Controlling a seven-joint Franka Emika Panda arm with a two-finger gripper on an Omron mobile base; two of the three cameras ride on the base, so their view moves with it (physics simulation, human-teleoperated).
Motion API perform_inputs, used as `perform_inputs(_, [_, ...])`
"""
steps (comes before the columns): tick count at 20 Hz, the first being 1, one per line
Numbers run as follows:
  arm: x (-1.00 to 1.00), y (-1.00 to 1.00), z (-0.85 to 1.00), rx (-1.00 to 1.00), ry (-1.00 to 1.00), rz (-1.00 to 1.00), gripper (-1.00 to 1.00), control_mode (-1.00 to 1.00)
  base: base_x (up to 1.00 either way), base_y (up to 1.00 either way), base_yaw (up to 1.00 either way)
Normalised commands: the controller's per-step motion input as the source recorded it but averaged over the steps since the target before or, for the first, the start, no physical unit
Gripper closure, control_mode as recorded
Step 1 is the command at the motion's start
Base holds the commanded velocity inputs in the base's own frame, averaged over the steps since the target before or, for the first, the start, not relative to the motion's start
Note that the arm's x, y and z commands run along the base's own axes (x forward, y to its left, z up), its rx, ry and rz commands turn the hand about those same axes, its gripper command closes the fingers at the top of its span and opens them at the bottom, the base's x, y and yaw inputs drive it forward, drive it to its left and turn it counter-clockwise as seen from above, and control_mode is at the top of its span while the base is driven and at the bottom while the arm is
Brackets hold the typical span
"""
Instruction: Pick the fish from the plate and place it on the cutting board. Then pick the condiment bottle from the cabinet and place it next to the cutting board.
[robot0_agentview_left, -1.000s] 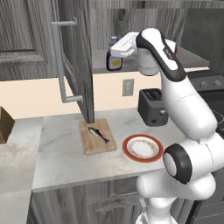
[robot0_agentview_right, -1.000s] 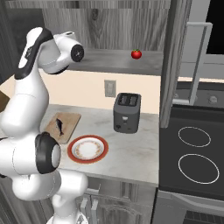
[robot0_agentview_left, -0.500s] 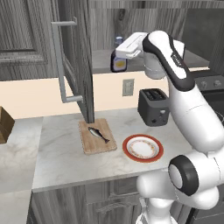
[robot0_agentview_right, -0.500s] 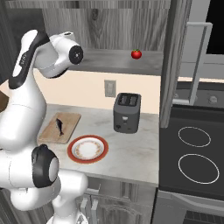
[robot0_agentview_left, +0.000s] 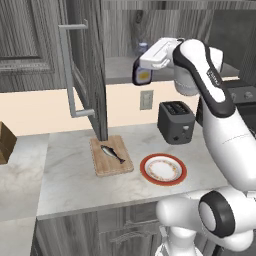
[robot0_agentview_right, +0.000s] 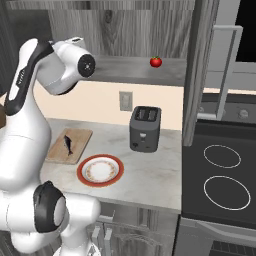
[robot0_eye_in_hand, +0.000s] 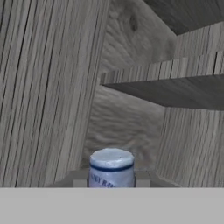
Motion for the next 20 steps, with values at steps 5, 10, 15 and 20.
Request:
perform_inputs(5, [-0.40,-0.13,0.02,0.00,0.00,0.00,1.00,-1.00,0.00,0.00,0.00])
perform_inputs(10, [-0.41,-0.13,0.00,0.00,0.00,0.00,1.00,-1.00,0.00,0.00,0.00])
perform_inputs(15, [-0.44,-0.15,0.00,0.00,0.00,0.00,1.00,-1.00,0.00,0.00,0.00])
perform_inputs(20, [-0.40,-0.16,0.00,0.00,0.00,0.00,1.00,-1.00,0.00,0.00,0.00])
